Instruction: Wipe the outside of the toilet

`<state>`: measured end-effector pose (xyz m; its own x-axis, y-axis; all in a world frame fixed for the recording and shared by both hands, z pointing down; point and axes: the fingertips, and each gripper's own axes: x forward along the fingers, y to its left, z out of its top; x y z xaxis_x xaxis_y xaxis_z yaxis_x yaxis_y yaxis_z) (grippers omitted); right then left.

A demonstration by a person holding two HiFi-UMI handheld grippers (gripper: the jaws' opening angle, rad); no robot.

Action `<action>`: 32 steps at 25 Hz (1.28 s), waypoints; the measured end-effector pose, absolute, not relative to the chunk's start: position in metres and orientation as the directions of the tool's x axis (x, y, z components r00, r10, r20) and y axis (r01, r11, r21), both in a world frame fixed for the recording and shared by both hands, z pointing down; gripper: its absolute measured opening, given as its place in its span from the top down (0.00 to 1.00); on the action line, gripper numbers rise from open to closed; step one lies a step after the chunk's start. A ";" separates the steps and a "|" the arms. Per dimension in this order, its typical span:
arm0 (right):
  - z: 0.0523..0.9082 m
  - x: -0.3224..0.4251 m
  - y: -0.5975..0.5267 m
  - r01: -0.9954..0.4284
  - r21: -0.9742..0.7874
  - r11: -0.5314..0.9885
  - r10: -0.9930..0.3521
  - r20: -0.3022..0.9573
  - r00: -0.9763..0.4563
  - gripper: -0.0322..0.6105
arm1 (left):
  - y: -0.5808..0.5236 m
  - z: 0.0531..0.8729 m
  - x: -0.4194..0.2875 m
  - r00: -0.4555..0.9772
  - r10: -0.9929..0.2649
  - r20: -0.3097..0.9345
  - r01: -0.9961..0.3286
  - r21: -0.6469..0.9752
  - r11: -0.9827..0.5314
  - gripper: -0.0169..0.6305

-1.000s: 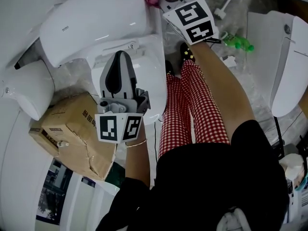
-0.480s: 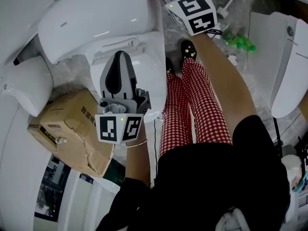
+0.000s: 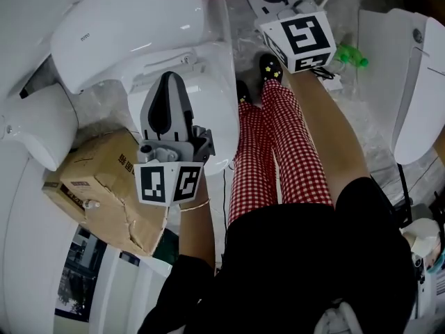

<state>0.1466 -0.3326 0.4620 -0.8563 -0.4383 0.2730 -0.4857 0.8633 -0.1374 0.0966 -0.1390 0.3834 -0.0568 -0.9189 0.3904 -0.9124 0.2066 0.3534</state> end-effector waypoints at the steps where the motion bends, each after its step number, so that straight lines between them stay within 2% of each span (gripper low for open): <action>1: 0.458 0.156 -0.329 -0.493 -0.135 0.859 -0.448 0.265 -0.854 0.86 | -0.140 0.383 0.097 -0.055 -0.921 0.386 -0.912 0.356 0.204 0.96; 6: 0.446 0.199 -0.308 -0.515 -0.119 0.849 -0.476 0.252 -0.843 0.86 | -0.142 0.380 0.107 -0.030 -0.927 0.374 -0.914 0.365 0.177 0.96; 12: 0.451 0.217 -0.270 -0.441 -0.126 0.888 -0.399 0.265 -0.878 0.86 | -0.140 0.384 0.116 -0.004 -0.922 0.386 -0.919 0.363 0.156 0.96; 22: 0.490 0.193 -0.192 -0.230 -0.145 0.962 -0.163 0.369 -0.915 0.86 | -0.150 0.389 0.122 0.019 -0.922 0.386 -0.926 0.354 0.129 0.96; 32: 0.519 0.158 -0.195 -0.245 -0.204 0.948 -0.142 0.418 -0.897 0.86 | -0.146 0.395 0.116 -0.007 -0.920 0.392 -0.918 0.362 0.162 0.96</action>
<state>0.1576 -0.1955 0.5194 -0.8971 -0.1417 0.4184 -0.2450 0.9477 -0.2043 0.1164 -0.1460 0.3946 -0.0072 -0.9199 0.3922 -0.9179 0.1617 0.3625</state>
